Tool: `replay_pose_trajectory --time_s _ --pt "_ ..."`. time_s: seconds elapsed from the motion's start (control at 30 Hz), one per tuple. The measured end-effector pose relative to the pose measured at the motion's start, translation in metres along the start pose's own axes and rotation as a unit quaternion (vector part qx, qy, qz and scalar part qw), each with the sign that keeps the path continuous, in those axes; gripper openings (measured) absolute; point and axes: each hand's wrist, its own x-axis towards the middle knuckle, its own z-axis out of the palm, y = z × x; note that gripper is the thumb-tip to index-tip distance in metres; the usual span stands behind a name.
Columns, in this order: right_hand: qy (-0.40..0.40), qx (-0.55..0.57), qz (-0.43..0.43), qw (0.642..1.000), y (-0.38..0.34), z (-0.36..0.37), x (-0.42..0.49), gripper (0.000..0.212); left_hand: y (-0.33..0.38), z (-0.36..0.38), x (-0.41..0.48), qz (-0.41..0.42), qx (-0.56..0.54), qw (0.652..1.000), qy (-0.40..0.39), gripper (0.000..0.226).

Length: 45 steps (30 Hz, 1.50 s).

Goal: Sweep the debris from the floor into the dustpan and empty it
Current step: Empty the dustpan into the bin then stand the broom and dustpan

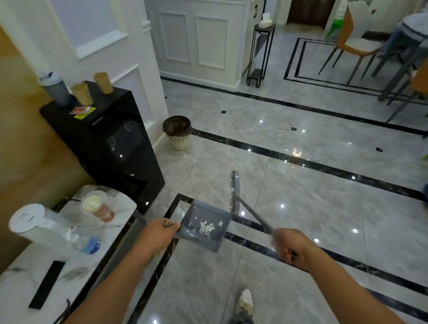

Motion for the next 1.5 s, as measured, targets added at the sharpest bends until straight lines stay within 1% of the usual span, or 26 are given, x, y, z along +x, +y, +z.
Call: replay_pose_trajectory --time_s 0.1,0.23,0.3,0.4,0.5,0.57,0.67,0.73,0.87,1.0,1.1,1.17,1.3,1.37,1.43,1.5 --pt "-0.015 -0.017 -0.004 1.0 -0.055 -0.026 0.033 0.024 0.049 0.004 0.041 -0.033 -0.026 0.999 0.011 0.038" --pt "-0.015 -0.032 -0.012 0.999 -0.121 -0.054 0.063 0.024 0.108 -0.004 0.088 -0.057 -0.06 0.996 0.035 0.034" --pt "-0.021 -0.033 -0.013 0.999 -0.146 -0.062 0.078 0.023 0.129 -0.009 0.109 -0.077 -0.103 0.991 0.048 0.033" --pt "-0.028 -0.042 -0.013 0.999 -0.189 -0.07 0.107 0.024 0.154 -0.015 0.154 -0.106 -0.179 0.977 0.042 0.03" --pt "-0.033 -0.053 -0.02 0.998 -0.232 -0.07 0.138 0.024 0.174 -0.023 0.197 -0.105 -0.229 0.967 0.042 0.026" --pt "-0.024 -0.058 -0.018 0.998 -0.26 -0.067 0.159 0.024 0.186 -0.027 0.223 -0.099 -0.252 0.962 0.036 0.026" --pt "-0.02 -0.08 -0.012 0.996 -0.315 -0.058 0.201 0.024 0.202 -0.036 0.279 -0.093 -0.262 0.96 0.026 0.026" --pt "-0.016 -0.088 -0.014 0.996 -0.347 -0.053 0.223 0.023 0.212 -0.042 0.311 -0.088 -0.264 0.96 0.035 0.028" --pt "-0.015 -0.106 -0.02 0.994 -0.425 -0.046 0.269 0.023 0.243 -0.064 0.385 -0.11 -0.271 0.955 0.043 0.025" --pt "-0.001 -0.142 -0.029 0.989 -0.487 -0.043 0.306 0.024 0.28 -0.089 0.439 -0.119 -0.261 0.957 0.051 0.023" --pt "-0.01 -0.16 -0.048 0.986 -0.528 -0.04 0.336 0.024 0.303 -0.099 0.476 -0.125 -0.246 0.96 0.05 0.024" --pt "-0.012 -0.173 -0.06 0.983 -0.555 -0.038 0.357 0.023 0.315 -0.101 0.498 -0.135 -0.258 0.955 0.055 0.026" --pt "-0.031 -0.204 -0.074 0.976 -0.611 -0.039 0.411 0.026 0.346 -0.106 0.54 -0.159 -0.307 0.935 0.072 0.035" --pt "-0.031 -0.223 -0.083 0.971 -0.638 -0.041 0.439 0.027 0.364 -0.109 0.56 -0.162 -0.323 0.93 0.064 0.033" --pt "-0.045 -0.245 -0.088 0.964 -0.67 -0.047 0.469 0.026 0.387 -0.107 0.582 -0.16 -0.331 0.926 0.08 0.031" --pt "-0.069 -0.25 -0.092 0.961 -0.7 -0.054 0.488 0.023 0.407 -0.105 0.6 -0.159 -0.331 0.923 0.111 0.033"
